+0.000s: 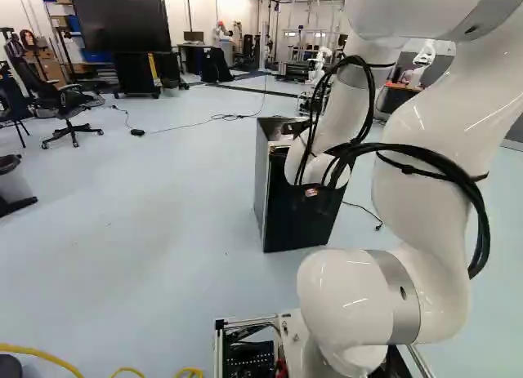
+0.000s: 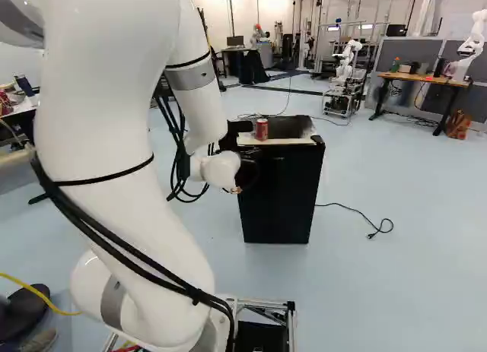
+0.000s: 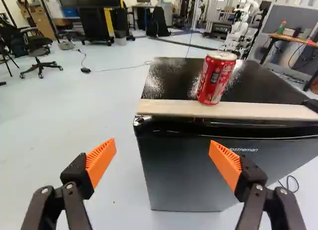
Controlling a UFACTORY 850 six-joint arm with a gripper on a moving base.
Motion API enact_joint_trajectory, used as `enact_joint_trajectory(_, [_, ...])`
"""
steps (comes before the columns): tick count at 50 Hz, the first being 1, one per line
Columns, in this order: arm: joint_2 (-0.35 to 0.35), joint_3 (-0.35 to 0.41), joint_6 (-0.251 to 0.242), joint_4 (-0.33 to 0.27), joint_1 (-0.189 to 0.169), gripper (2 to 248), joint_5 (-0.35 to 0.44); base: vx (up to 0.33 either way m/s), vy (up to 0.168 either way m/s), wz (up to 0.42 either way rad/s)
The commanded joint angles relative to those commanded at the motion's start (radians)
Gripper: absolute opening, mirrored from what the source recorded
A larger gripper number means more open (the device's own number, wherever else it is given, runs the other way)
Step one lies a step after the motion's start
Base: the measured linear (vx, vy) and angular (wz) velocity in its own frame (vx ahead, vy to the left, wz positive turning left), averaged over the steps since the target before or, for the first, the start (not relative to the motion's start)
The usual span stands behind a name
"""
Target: Grab a drink from the fridge
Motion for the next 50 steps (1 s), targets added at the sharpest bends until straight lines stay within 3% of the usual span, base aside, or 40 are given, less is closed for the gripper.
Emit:
enact_joint_trajectory(22, [-0.018,-0.021,0.0,0.082,-0.001,247,0.212,0.0,0.0,0.0])
enact_joint_trajectory(50, [-0.136,-0.161,0.0,0.091,-0.03,247,0.233,0.0,0.0,0.0])
